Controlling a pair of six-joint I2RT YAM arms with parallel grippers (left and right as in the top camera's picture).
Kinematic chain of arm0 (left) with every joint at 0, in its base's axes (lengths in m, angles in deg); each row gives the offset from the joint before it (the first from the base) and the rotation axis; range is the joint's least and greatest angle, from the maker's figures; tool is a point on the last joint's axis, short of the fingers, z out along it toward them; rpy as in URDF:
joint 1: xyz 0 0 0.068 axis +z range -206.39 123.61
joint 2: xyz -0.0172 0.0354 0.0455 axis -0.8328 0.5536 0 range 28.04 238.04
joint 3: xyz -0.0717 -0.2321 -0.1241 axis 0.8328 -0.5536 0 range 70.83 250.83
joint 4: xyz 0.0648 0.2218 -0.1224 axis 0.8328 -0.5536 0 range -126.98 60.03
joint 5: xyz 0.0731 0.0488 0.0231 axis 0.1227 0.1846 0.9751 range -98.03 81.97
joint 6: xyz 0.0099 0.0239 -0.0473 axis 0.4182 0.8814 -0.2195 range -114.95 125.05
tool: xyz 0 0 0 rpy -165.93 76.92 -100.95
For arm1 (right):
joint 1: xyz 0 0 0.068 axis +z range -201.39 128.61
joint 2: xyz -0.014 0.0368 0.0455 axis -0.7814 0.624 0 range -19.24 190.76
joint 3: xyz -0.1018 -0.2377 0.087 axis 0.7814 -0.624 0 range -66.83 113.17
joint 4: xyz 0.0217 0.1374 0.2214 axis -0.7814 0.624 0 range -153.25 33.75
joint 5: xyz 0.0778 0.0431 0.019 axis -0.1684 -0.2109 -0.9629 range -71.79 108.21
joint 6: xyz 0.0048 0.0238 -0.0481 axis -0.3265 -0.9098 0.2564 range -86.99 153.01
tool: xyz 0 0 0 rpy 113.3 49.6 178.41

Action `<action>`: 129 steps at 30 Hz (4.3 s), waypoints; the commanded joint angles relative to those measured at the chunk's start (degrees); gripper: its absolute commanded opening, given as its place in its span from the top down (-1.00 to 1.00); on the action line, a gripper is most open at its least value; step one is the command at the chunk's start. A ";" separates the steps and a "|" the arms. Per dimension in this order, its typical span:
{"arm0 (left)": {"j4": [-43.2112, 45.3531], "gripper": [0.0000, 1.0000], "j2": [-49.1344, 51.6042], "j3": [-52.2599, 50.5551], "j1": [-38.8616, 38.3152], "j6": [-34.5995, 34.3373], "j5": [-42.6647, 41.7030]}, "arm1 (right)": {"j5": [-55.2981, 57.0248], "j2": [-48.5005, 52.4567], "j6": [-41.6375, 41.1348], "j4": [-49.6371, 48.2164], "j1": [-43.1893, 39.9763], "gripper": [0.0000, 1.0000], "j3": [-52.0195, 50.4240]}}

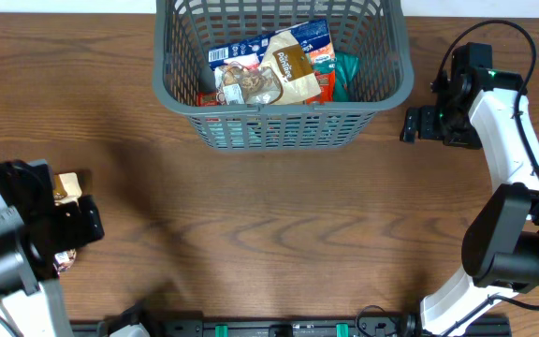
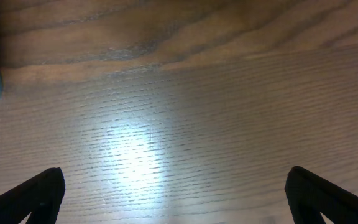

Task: Pack container
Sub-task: 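Move the left gripper down to the second Pantree pouch, then grasp the second Pantree pouch with the left gripper and lift it, then carry the second pouch with the left gripper and drop it in the basket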

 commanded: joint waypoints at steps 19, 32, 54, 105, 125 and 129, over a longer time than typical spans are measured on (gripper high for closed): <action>10.69 -0.97 28.50 -0.63 13.73 23.65 -3.52 | 0.37 -0.11 0.76 0.07 -0.15 -0.99 0.04; 21.94 -0.97 44.37 -3.76 15.91 31.54 -0.87 | 0.37 -0.11 -0.52 0.35 -0.15 -0.98 0.04; 27.45 0.05 53.05 -3.80 16.72 32.04 -0.96 | 0.42 -0.11 -2.40 0.66 -0.15 -0.98 0.04; 20.46 0.89 52.43 57.07 -50.12 44.52 -0.96 | 0.59 -0.11 -1.31 1.07 -0.15 -0.98 0.04; 21.57 -0.07 65.77 55.47 -50.12 45.72 -8.46 | 0.61 -0.11 -1.31 1.62 -0.15 -0.99 0.04; 21.68 -0.44 65.29 55.49 -50.10 44.44 -8.41 | 0.59 -0.11 -1.31 0.68 -0.15 -0.98 0.04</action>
